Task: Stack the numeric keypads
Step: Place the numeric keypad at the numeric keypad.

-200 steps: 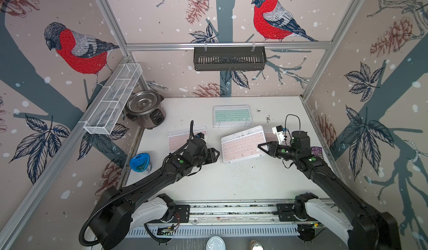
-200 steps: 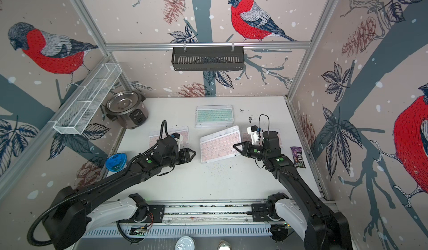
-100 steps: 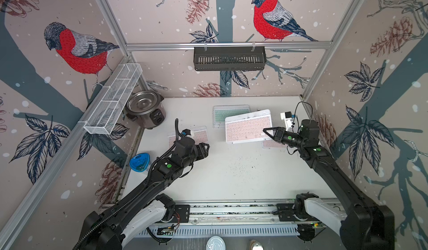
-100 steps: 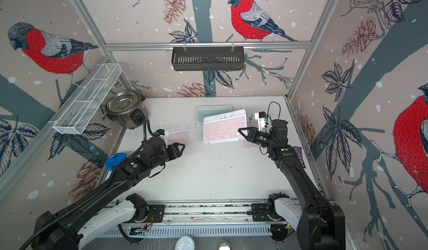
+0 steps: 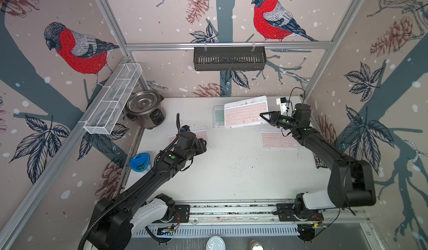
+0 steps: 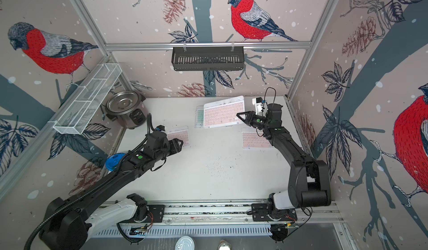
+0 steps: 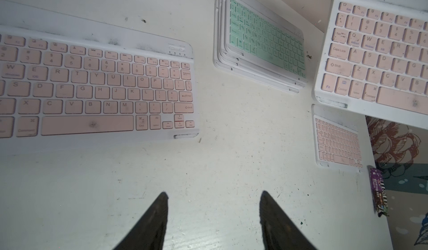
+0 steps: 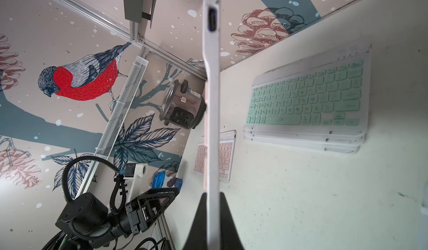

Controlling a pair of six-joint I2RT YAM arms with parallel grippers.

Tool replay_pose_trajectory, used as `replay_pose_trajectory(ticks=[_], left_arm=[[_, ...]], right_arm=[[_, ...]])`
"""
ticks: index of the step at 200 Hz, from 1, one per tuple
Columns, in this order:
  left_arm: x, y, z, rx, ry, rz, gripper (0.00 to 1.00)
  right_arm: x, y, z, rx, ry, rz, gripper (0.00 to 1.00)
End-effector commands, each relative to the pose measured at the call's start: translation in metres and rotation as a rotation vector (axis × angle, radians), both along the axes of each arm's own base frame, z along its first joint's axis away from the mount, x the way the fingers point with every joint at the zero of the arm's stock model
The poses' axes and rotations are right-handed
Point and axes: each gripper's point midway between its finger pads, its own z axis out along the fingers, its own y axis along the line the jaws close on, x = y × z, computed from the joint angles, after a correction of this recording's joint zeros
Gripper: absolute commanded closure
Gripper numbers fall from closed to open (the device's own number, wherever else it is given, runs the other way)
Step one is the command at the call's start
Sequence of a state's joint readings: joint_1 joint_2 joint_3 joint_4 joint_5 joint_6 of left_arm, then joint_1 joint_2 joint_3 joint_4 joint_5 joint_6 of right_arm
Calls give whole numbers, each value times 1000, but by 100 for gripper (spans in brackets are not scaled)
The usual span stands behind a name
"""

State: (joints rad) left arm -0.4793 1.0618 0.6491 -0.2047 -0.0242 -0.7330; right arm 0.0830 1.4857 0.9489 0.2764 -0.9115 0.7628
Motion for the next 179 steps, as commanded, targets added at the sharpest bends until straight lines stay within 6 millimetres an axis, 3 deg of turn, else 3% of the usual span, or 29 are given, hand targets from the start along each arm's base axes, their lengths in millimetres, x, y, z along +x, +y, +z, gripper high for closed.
replay_pose_trajectory(ticks=[1, 105, 179], left_arm=[[14, 1, 8, -25, -40, 11, 37], [44, 17, -7, 2, -56, 13, 37], [55, 18, -19, -2, -40, 1, 38]], right_arm=[[19, 9, 10, 17, -68, 26, 93], [105, 50, -43, 47, 15, 37, 93], [131, 57, -74, 43, 68, 16, 93]])
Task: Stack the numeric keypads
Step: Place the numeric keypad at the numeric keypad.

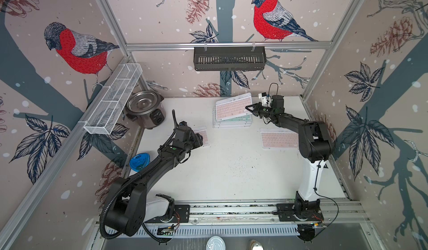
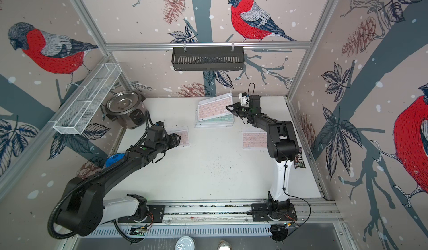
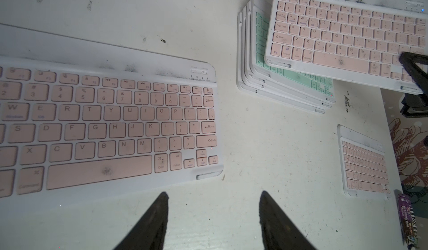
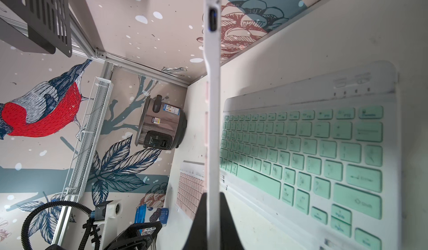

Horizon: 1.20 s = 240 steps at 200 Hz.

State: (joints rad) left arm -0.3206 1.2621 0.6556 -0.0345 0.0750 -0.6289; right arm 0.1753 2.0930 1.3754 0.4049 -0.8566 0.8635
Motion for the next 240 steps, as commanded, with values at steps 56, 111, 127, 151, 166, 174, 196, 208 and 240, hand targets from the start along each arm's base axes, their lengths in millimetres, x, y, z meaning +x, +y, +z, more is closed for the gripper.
replay_pose_trajectory(ticks=[56, 111, 127, 151, 166, 174, 196, 208, 240], left_arm=[[9, -4, 5, -19, -28, -22, 38], [9, -5, 1, -17, -10, -28, 39], [9, -6, -1, -18, -1, -33, 39], [9, -8, -3, -22, 11, -39, 39], [9, -8, -5, -21, 18, -39, 39], [8, -8, -6, -23, 21, -40, 39], [8, -9, -6, -26, 24, -41, 39], [8, -9, -7, -27, 27, -42, 39], [7, -9, -10, -29, 35, -41, 40]], right_arm=[[16, 5, -5, 8, -20, -13, 91], [17, 3, -20, -7, 17, -24, 89], [17, 1, -23, -14, 29, -27, 88], [17, -1, -27, -24, 39, -31, 85], [17, -3, -30, -31, 47, -33, 84], [17, -4, -30, -34, 46, -34, 83], [18, -6, -32, -38, 53, -38, 80], [18, -7, -33, -41, 56, -37, 79], [17, -4, -37, -50, 63, -25, 79]])
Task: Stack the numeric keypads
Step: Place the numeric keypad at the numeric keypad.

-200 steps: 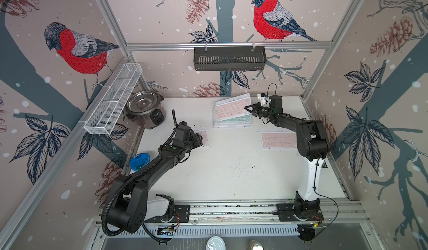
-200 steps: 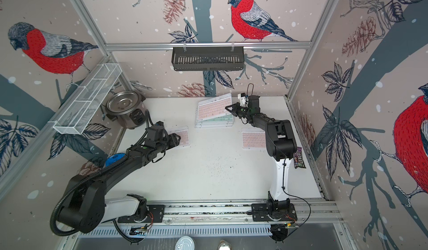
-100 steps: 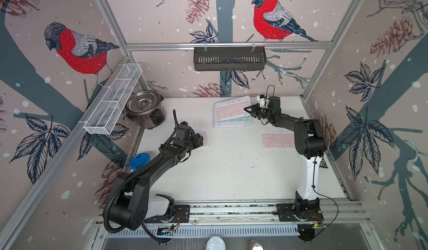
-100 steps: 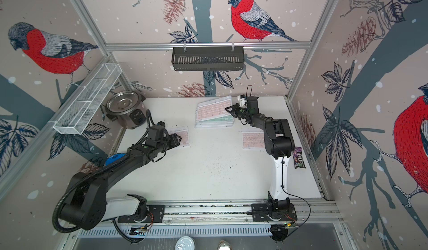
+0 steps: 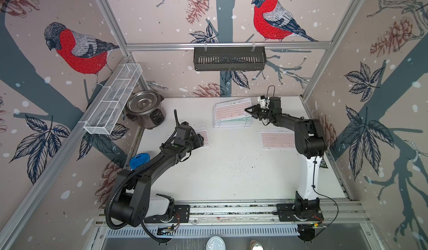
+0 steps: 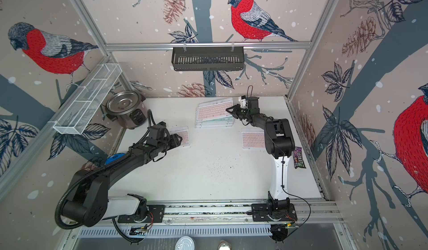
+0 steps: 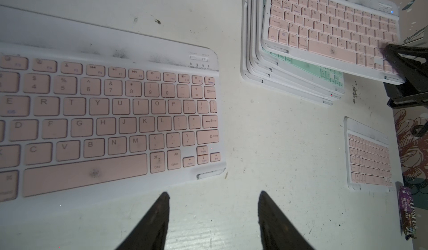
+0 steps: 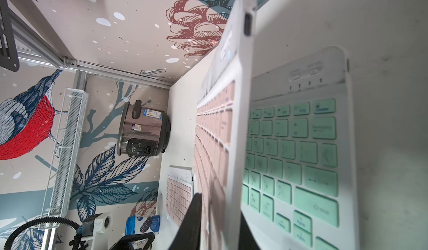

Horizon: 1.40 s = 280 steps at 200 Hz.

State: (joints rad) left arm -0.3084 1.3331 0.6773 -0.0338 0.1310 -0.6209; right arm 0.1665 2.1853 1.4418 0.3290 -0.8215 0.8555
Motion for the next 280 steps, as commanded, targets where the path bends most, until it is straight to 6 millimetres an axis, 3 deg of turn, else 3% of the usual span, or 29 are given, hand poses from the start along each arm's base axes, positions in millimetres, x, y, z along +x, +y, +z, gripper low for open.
replay_pose_trajectory(ticks=[1, 78, 113, 163, 280], left_arm=[[5, -3, 5, -13, -21, -6, 40], [3, -4, 1, -25, -9, -8, 40], [3, -5, 2, -29, -10, -8, 40], [2, -5, 0, -32, -7, -8, 40], [1, -4, -3, -33, -2, -6, 40]], right_arm=[[1, 3, 1, -14, -27, 15, 79], [-1, 3, -9, -44, -8, 21, 77], [1, -1, -12, -73, -3, 9, 67], [7, -11, -19, -106, 15, -27, 44], [12, -22, -25, -199, 24, -68, 33]])
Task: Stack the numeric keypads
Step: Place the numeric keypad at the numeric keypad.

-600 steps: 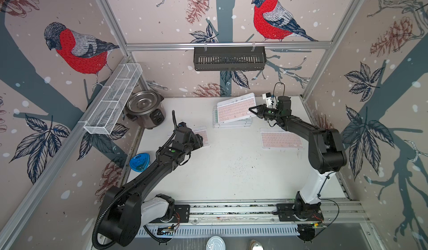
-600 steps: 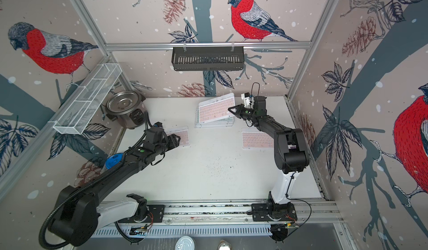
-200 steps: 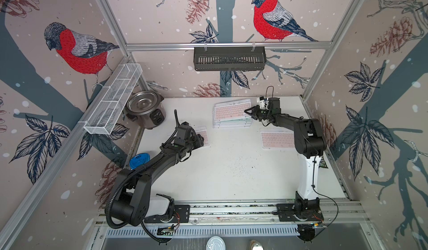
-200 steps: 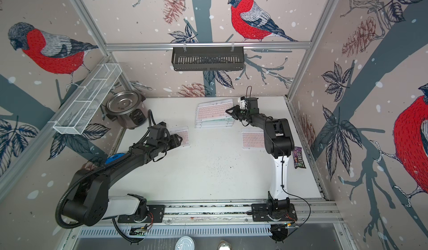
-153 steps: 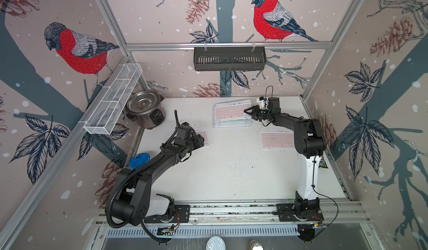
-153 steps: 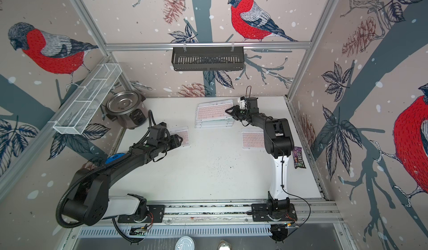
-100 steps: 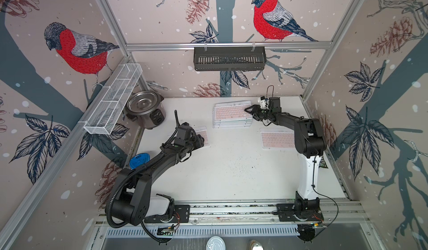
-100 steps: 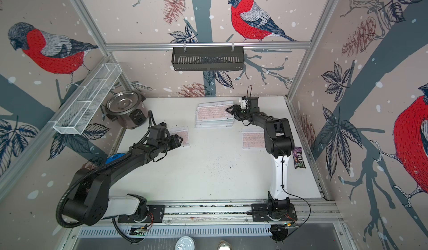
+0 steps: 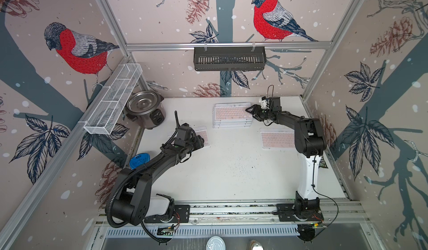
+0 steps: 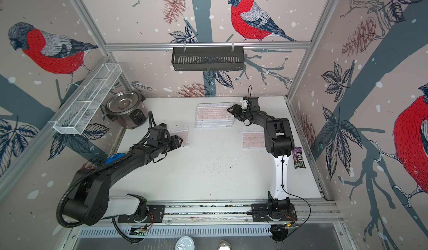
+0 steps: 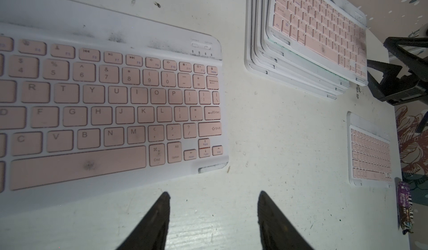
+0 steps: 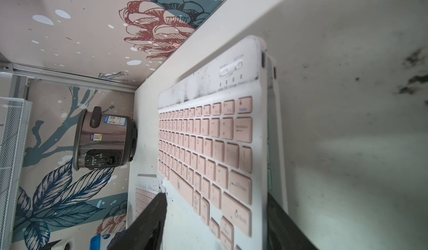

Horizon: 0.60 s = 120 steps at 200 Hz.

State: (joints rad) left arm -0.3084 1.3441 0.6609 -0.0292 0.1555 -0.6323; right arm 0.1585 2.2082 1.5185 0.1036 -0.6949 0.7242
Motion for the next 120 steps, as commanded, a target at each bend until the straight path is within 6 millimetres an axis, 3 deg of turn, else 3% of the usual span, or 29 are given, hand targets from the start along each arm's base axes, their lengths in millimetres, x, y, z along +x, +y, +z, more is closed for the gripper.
replay_pose_trajectory(ticks=[1, 120], left_arm=[[6, -2, 6, -16, -33, 5, 40], [6, -1, 5, -15, -34, 9, 40]], right_arm=[[4, -3, 3, -41, -31, -4, 33], [8, -10, 12, -98, -50, -23, 29]])
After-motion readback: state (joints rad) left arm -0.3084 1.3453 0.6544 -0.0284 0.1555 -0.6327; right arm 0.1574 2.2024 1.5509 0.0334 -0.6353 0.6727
